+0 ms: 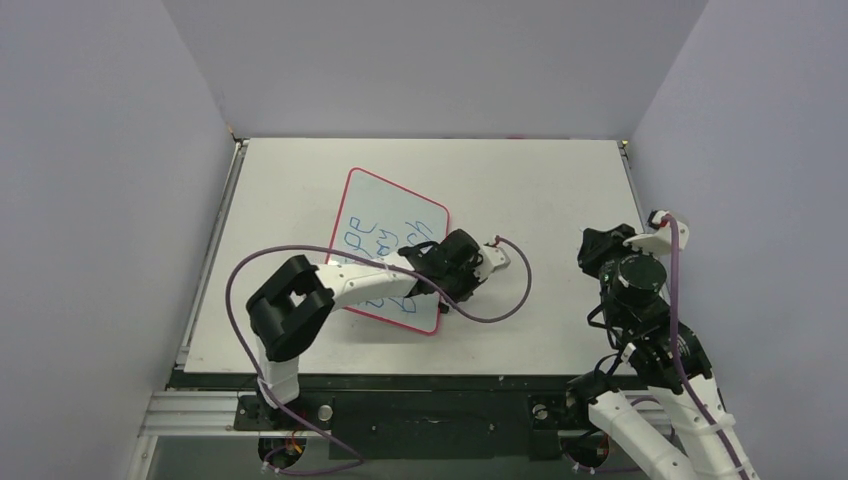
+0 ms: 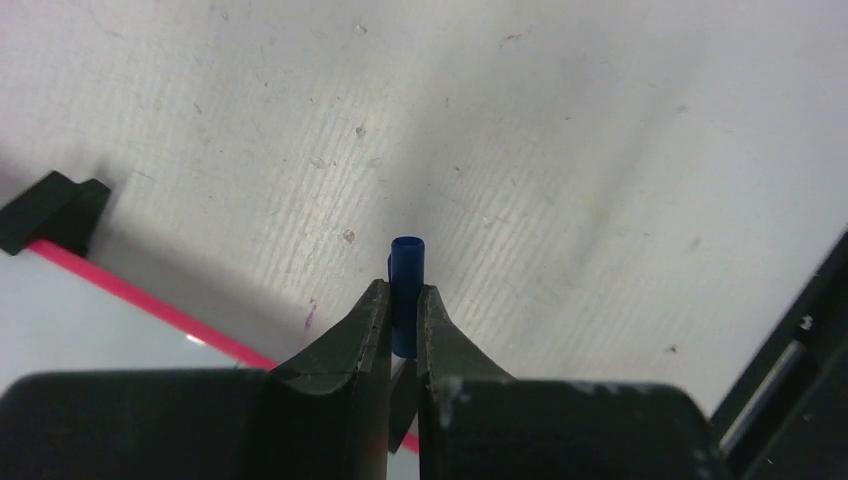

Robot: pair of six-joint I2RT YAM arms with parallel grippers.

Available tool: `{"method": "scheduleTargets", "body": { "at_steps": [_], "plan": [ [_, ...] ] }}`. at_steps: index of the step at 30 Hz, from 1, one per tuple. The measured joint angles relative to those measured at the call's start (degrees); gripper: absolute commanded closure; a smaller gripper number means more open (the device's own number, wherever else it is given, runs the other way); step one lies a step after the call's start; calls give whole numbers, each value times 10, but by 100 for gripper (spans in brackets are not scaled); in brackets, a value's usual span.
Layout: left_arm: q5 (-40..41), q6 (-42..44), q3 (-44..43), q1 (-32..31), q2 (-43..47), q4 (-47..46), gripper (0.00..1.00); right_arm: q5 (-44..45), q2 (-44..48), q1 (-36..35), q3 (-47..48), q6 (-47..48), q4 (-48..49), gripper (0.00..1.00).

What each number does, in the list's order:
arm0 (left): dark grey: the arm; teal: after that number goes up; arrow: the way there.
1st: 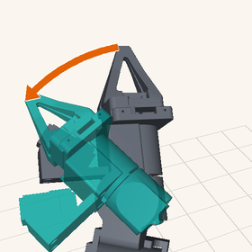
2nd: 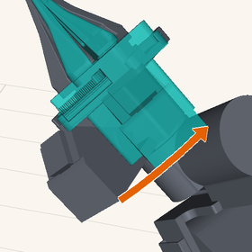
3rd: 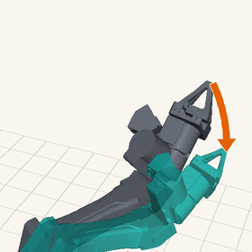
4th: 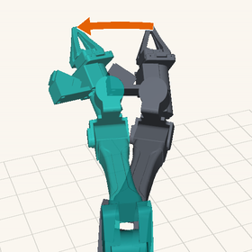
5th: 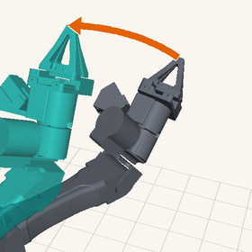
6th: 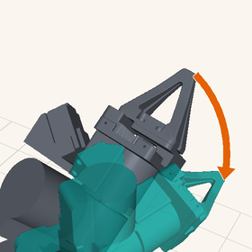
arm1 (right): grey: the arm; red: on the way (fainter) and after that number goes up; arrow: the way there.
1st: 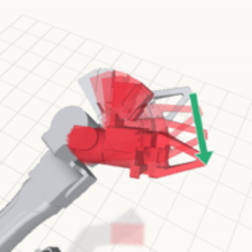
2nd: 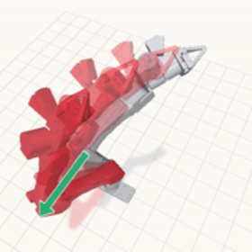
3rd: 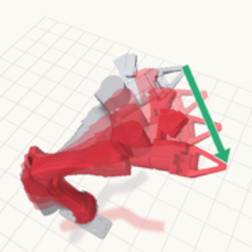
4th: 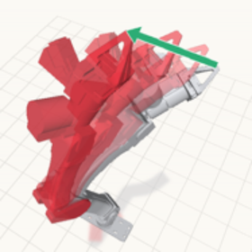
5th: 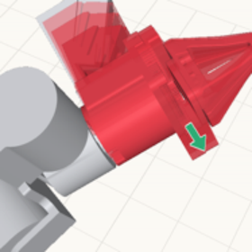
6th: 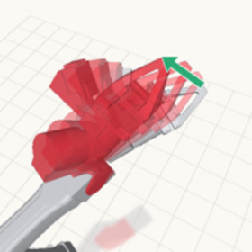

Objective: Write a sentence on the whiteboard
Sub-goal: Pick up the pen cap from the center of the board, then insert the whiteboard marker without the cap into the pen cap.

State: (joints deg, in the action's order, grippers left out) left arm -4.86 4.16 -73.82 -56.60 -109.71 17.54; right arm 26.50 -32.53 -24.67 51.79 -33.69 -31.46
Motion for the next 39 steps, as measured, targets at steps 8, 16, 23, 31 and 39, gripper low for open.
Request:
{"method": "scheduleTargets", "body": {
  "at_steps": [8, 16, 23, 31, 39],
  "plan": [
    [-39, 13, 25, 2, 134, -19, 100, -67, -18, 32, 28, 0, -7, 100],
    [-61, 38, 71, 3, 248, -41, 100, -173, -47, 37, 87, 1, -12, 100],
    [-74, 72, 90, 36, 347, -49, 100, -286, -62, 36, 90, 8, 1, 100],
    [-74, 117, 98, 57, 391, -40, 100, -421, -95, 36, 83, 22, 37, 100],
    [-90, 136, 134, 74, 419, -64, 100, -510, -127, 33, 72, 20, 78, 100]
  ]
}}
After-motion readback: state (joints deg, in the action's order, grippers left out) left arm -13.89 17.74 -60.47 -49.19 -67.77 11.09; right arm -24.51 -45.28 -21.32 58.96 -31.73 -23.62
